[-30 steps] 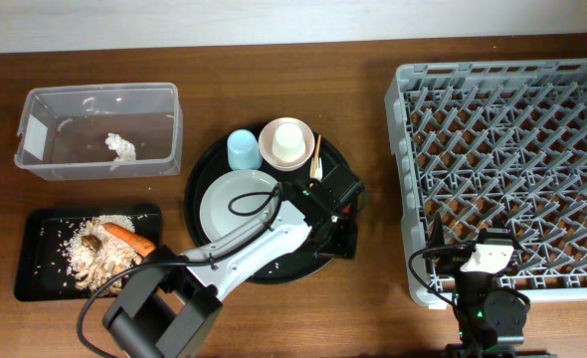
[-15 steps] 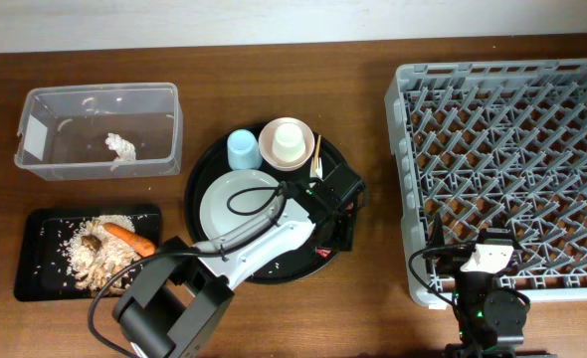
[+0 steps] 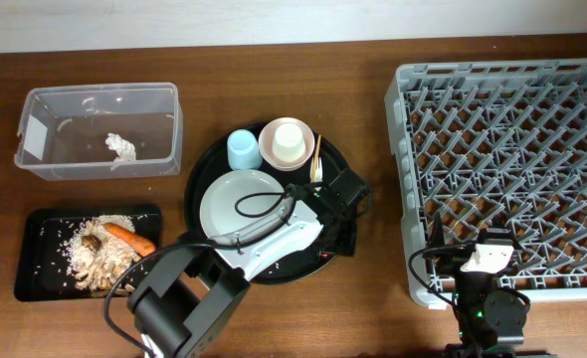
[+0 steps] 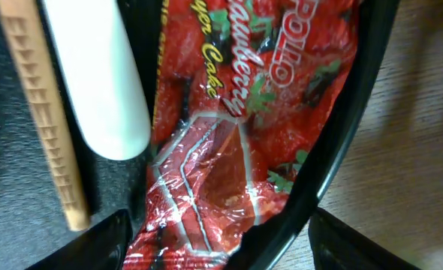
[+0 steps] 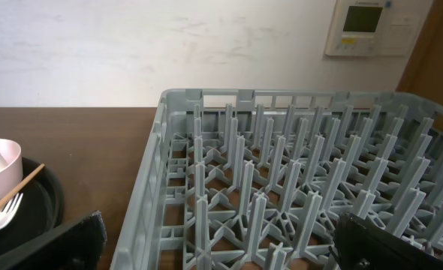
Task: Sort waste into correct bins and load items into the dishwasher rack
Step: 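Reach the left gripper to the red snack wrapper and grasp it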
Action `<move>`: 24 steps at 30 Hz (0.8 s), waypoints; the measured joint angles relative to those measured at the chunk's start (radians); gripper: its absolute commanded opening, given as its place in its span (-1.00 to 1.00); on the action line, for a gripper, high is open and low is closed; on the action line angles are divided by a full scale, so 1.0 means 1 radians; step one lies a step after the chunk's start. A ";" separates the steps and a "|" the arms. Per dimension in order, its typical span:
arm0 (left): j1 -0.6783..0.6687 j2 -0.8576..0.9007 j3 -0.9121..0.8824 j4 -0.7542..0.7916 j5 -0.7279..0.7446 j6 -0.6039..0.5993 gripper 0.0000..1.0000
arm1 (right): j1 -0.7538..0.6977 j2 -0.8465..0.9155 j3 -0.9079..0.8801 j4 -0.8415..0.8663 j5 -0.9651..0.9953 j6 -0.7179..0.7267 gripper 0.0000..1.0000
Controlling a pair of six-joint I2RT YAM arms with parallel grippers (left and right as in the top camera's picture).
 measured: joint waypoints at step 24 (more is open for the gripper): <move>-0.006 0.004 0.035 -0.062 -0.085 0.011 0.23 | 0.000 0.000 0.000 0.000 0.000 0.000 0.97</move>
